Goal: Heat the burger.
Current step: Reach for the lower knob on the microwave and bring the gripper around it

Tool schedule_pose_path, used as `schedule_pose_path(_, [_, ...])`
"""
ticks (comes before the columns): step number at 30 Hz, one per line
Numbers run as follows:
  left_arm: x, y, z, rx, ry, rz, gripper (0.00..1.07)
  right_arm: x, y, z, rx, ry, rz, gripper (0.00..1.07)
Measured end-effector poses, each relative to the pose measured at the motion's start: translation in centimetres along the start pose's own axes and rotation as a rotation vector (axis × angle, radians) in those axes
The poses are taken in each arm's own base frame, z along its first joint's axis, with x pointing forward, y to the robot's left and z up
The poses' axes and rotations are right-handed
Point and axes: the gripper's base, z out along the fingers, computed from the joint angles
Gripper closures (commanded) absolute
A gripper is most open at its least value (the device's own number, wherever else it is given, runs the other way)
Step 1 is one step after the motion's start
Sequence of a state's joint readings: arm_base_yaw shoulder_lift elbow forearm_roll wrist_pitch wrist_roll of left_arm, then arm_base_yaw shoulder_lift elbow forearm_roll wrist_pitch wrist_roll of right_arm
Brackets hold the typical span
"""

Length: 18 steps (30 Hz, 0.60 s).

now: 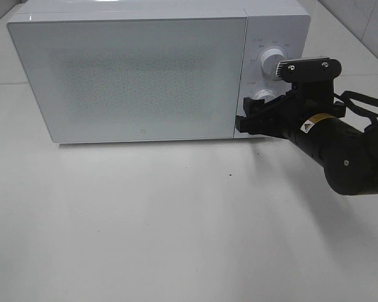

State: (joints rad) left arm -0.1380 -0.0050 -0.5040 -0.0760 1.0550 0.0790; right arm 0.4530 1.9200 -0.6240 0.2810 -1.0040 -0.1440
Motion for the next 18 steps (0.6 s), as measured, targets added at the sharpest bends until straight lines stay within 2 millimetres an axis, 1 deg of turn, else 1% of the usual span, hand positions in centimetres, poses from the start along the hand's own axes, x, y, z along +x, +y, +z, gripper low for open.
schedule_pose_path(7, [0.0,0.0,0.0,0.0,0.0,0.0,1.06,0.4,0.0,0.9,0.026,-0.003,0.011,0.35])
schedule_pose_path(12, [0.0,0.0,0.0,0.0,0.0,0.0,1.06,1.4,0.1,1.4,0.026,0.027,0.006,0.37])
schedule_pose_path(13, [0.0,0.0,0.0,0.0,0.0,0.0,1.06,1.6,0.2,1.5,0.027,0.03,0.001,0.4])
schedule_pose_path(14, [0.0,0.0,0.0,0.0,0.0,0.0,1.06,1.6,0.2,1.5,0.027,0.03,0.001,0.4])
schedule_pose_path(16, [0.0,0.0,0.0,0.0,0.0,-0.001,1.06,1.7,0.1,1.6,0.032,0.023,-0.016,0.47])
schedule_pose_path(17, [0.0,0.0,0.0,0.0,0.0,-0.001,1.06,1.7,0.1,1.6,0.032,0.023,-0.016,0.47])
schedule_pose_path(18, [0.0,0.0,0.0,0.0,0.0,-0.001,1.06,1.6,0.1,1.6,0.033,0.02,-0.018,0.51])
